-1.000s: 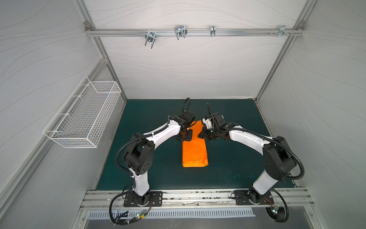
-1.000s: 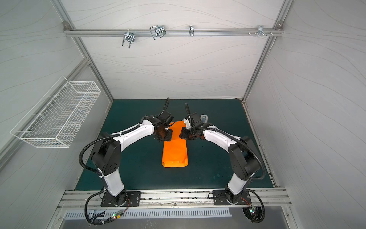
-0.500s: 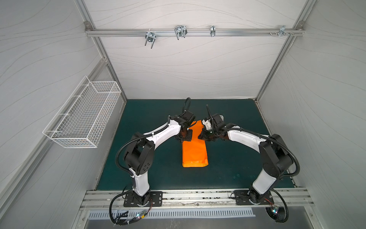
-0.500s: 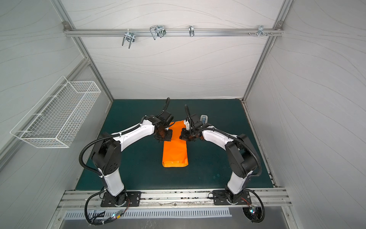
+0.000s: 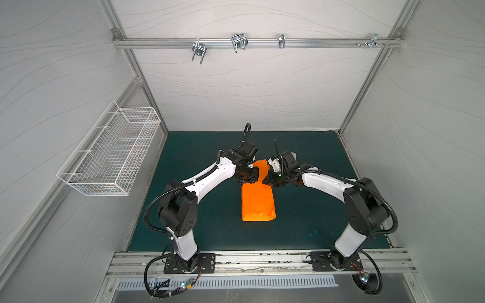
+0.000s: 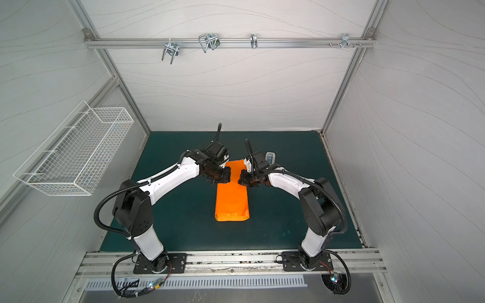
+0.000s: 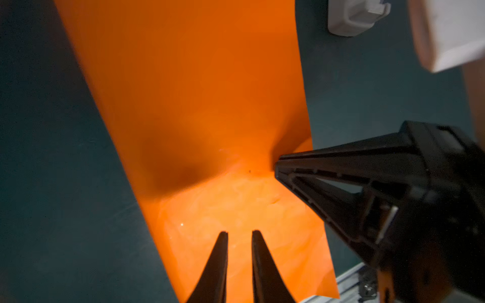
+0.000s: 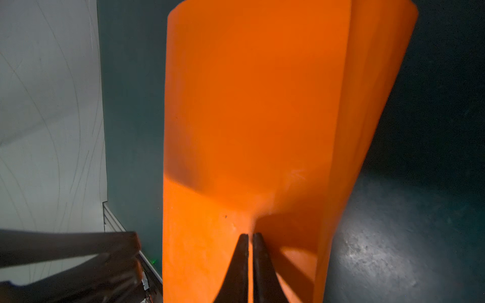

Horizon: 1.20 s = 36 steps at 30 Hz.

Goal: Wrap a gift box in wrapping paper
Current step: Smooth out the wrapping paper on the gift box, then tear off the tape with the cutter.

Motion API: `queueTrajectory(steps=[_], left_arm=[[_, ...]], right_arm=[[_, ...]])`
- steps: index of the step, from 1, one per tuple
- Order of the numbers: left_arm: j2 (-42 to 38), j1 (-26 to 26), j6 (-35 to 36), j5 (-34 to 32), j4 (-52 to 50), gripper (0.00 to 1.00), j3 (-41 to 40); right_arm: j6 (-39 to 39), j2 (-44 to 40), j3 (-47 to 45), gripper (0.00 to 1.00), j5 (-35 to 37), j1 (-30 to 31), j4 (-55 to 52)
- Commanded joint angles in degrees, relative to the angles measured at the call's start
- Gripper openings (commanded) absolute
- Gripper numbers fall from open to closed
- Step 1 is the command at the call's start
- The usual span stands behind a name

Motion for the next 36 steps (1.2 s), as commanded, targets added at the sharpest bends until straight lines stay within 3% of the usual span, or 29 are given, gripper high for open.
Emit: queueTrajectory(steps=[1,22,30,36], left_arm=[[1.52,0.48,-1.22,5.00,3.92,0.14,-1.05],[2.41,1.20,-2.10,1.61,9.89,0.12,-10.27],[2.45,1.15,-2.10,1.02,10.10,0.11,-11.28],[2.11,1.19,-2.28,0.85,10.84,0.11,-12.01]], right_arm=[[0.19,0.32,-2.07,0.10,2.46,-0.22,-3.22],[-0.10,-2.32,-1.44,0.14,1.37,-2.28,-4.47],[-3.07,-9.57,0.26,0.35,-2.59,-16.89,-5.42],[-4.12,-2.34,3.04,0.35,-11.08,-28.42,-3.30]])
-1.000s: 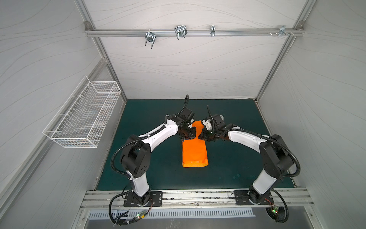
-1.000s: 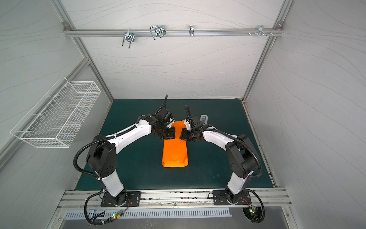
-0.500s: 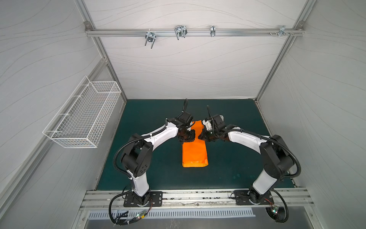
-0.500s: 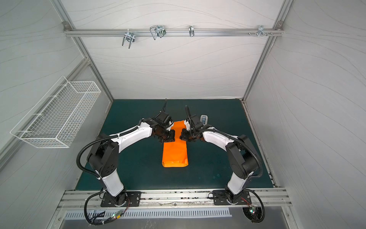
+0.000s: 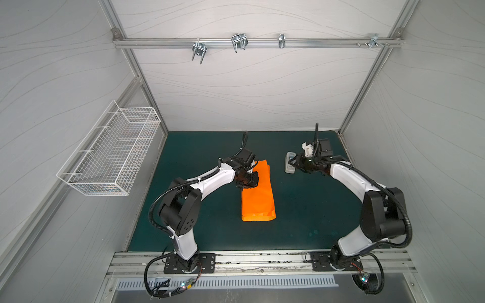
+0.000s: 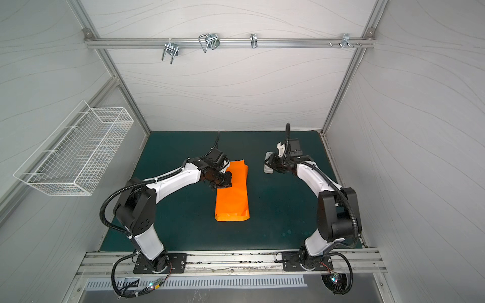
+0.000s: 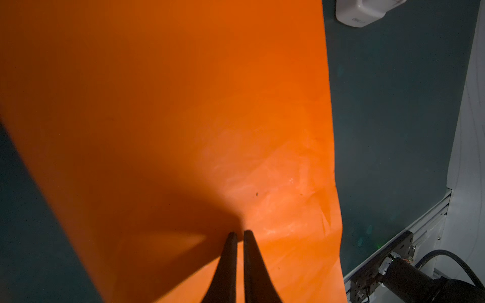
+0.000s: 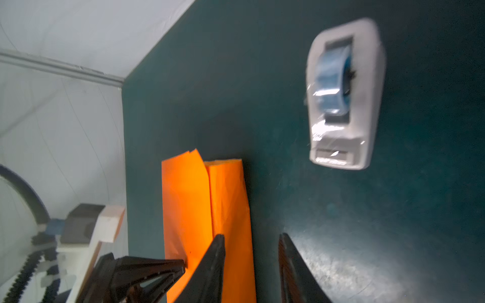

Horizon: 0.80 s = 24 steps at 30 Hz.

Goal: Wrap a gift box in wrapping paper
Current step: Tear off the tape with the cutter.

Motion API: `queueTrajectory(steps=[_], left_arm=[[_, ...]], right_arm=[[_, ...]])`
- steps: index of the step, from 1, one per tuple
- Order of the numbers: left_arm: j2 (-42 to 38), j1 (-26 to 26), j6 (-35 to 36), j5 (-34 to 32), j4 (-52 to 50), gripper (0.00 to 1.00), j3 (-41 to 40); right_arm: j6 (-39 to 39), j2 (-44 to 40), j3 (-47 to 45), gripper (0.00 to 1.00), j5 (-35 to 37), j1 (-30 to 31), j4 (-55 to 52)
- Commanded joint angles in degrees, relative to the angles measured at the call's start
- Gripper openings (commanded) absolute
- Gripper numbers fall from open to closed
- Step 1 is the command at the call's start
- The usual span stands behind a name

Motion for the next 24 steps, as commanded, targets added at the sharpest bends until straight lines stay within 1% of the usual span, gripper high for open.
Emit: queueTrajectory(steps=[1,4,8,16,24], left_arm=[[1.57,0.15,-0.23,-2.42,-1.23,0.11,-1.78],[1.88,0.21,-0.06,-2.38,-1.23,0.11,-1.69],[1.73,0.23,0.30,-2.51,-1.53,0.11,-1.66],[0.93,0.31,0.30,-2.76,-1.86,0.11,-1.92],[0.92,0.27,0.22,-2.99,-2.10,0.11,-2.04]], right_arm=[[-0.73,4.51,1.04,0.35,-5.37,-4.00,1.12],[0.90,7.31,1.32,0.34,-5.55,-5.45,5.32],[2.43,10.76,2.56,0.31,-5.90,-5.39,8.49],[2.45,15.28,3.72,0.29,-5.03,-5.39,9.74],[2.31,18.51,5.25,0.28,-5.63,-5.40,10.83]])
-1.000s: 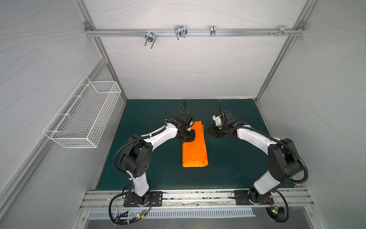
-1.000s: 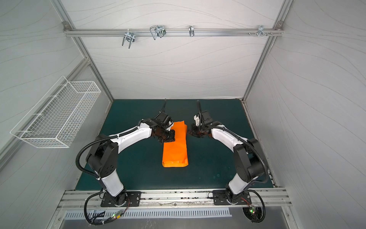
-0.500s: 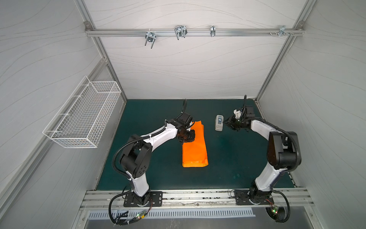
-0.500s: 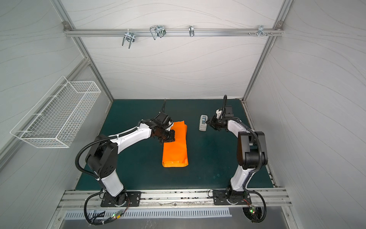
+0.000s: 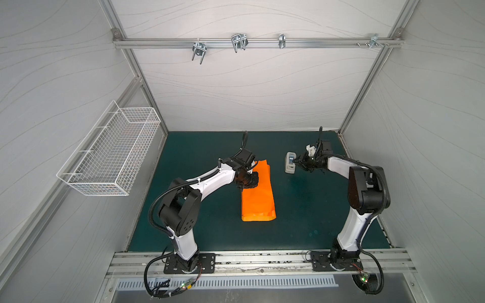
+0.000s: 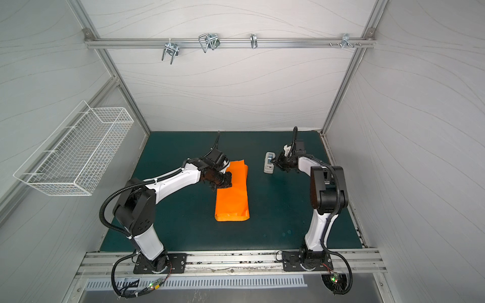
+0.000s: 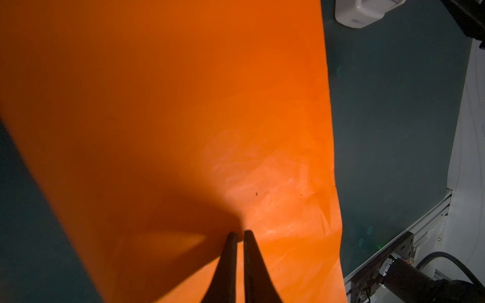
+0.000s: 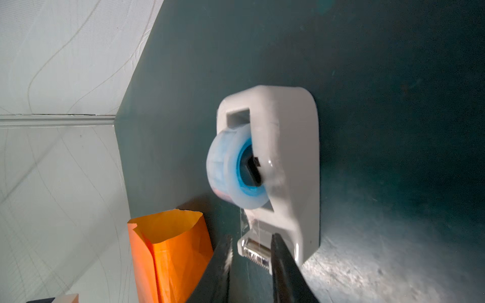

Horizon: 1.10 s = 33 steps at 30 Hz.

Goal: Wrap a gift box in wrapping paper
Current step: Tear off the tape with the cutter.

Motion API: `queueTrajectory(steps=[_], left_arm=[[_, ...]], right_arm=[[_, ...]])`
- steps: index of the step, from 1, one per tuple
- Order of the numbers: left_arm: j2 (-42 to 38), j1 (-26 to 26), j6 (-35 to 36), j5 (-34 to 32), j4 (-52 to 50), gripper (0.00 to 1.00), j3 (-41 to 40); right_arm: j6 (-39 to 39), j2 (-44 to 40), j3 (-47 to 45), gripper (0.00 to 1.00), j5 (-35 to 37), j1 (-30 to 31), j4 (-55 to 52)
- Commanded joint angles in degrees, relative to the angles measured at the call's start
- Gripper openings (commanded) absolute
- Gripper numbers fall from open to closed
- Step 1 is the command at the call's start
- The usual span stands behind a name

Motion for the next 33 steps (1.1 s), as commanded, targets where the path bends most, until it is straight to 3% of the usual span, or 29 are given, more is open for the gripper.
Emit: queueTrajectory(steps=[1,21,33], left_arm=[[1.22,0.23,0.22,-2.73,-2.35,0.11,-1.74],[1.23,0.31,0.33,-3.14,-2.58,0.11,-1.69],[0.97,0.27,0.35,-3.33,-2.78,0.11,-1.64]], right_arm=[[0.13,1.31,1.32,0.28,-0.89,0.23,1.18],[1.66,5.11,2.11,0.26,-2.33,2.26,4.35],[9.01,6.67,-0.83,0.18,-6.74,1.89,11.07]])
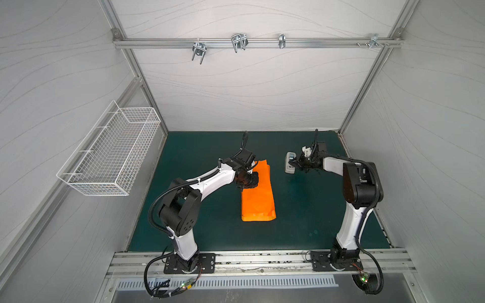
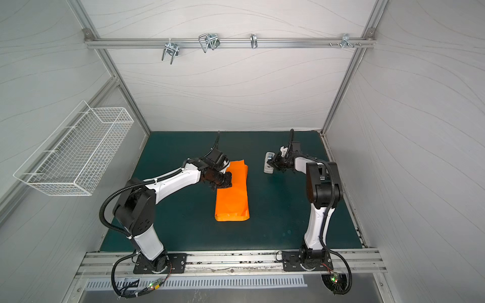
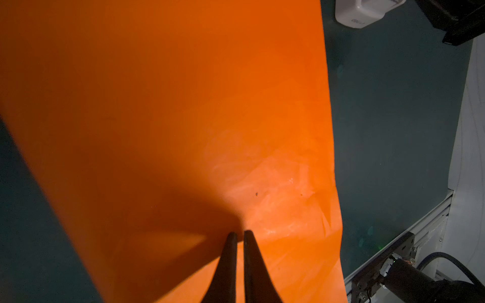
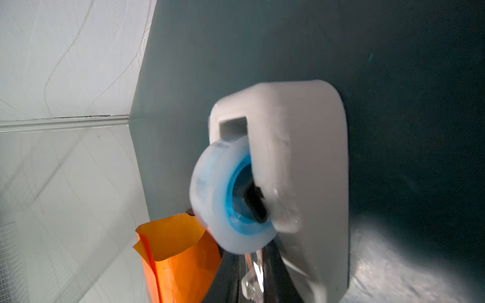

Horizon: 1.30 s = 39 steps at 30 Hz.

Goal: Wrap a gift box in wrapping paper
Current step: Tear off the tape with the cutter.

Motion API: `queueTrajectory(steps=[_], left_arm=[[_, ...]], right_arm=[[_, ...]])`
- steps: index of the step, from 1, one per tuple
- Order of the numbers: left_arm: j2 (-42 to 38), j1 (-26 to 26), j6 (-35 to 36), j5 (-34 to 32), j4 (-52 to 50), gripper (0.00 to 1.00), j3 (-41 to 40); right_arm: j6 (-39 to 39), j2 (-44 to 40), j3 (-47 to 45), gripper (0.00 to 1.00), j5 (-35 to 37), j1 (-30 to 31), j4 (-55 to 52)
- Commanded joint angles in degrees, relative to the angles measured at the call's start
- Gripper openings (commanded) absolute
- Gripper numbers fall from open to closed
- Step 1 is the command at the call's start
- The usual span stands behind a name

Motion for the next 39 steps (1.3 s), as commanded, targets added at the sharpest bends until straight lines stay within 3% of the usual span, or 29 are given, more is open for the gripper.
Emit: queueTrajectory(steps=[1,11,26,39], left_arm=[[1.08,0.30,0.30,-3.04,-2.71,0.11,-1.61],[1.26,0.23,0.30,-3.10,-2.61,0.11,-1.77],[1.52,0.30,0.39,-3.10,-2.52,0.11,-1.14],[1.19,0.27,0.39,-3.14,-2.57,0.11,-1.12]], right_arm=[[3.96,1.93,-1.63,0.17,-3.02,0.19,5.85],[9.22,1.28,-3.86,0.00,-4.75,-1.97,9.48],[15.27,-3.68,-7.66,0.00,-9.22,-2.87,12.25],[15.10,-6.48,-9.56,0.00,-9.17,-2.19,11.32]])
